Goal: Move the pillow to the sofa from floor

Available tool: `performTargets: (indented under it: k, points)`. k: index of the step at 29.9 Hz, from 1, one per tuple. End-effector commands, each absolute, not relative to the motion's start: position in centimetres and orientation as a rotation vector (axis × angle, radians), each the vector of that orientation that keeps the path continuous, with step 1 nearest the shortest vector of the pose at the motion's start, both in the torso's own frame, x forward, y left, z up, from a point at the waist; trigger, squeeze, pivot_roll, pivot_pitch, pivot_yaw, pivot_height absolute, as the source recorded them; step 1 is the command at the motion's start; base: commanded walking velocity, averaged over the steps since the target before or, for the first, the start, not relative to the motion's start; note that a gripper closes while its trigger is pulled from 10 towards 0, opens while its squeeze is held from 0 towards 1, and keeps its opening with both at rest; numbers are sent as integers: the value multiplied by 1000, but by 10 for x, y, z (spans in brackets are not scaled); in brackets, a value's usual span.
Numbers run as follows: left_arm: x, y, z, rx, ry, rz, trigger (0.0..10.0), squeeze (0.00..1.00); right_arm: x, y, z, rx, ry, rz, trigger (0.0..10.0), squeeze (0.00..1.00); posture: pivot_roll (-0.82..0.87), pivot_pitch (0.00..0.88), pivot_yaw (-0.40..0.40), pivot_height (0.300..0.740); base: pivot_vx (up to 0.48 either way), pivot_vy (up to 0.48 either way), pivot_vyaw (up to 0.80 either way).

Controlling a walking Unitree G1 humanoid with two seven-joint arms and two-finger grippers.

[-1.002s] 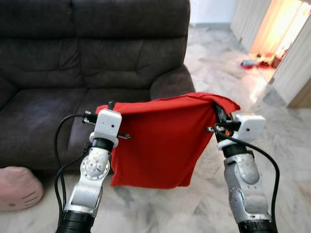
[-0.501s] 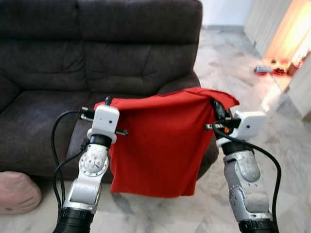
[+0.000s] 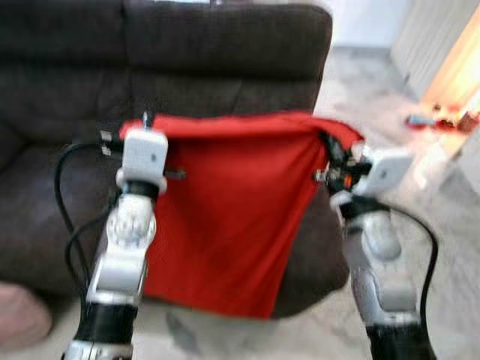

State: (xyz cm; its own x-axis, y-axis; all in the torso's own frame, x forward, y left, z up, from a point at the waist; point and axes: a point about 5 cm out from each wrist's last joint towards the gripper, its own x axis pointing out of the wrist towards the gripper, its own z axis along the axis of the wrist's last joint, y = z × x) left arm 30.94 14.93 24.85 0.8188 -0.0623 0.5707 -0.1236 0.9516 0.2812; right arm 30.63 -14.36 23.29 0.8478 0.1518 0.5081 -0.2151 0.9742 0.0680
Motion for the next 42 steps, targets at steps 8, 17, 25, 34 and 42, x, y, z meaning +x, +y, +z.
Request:
performTargets:
  k: [8, 17, 25, 34, 42]
  points:
    - [300, 150, 278, 302, -717, 49, 10000, 0, 294, -143, 294, 134, -767, 203, 10000, 0, -35, 59, -42, 740, 400, 0, 0]
    - [299, 149, 275, 306, -704, 44, 10000, 0, 296, -138, 282, 100, -711, 227, 10000, 0, -32, 61, -46, 740, 400, 0, 44]
    - [299, 143, 271, 301, -690, 9, 10000, 0, 299, -137, 271, 98, -656, 252, 10000, 0, -33, 60, -48, 740, 380, 0, 602]
    - [304, 135, 240, 345, -565, -94, 10000, 0, 304, -140, 248, 90, -561, 239, 10000, 0, -36, 60, -46, 740, 0, 0, 0]
    - [305, 127, 218, 402, -474, -184, 10000, 0, 306, -133, 229, 28, -458, 286, 10000, 0, -35, 60, -45, 740, 0, 0, 0]
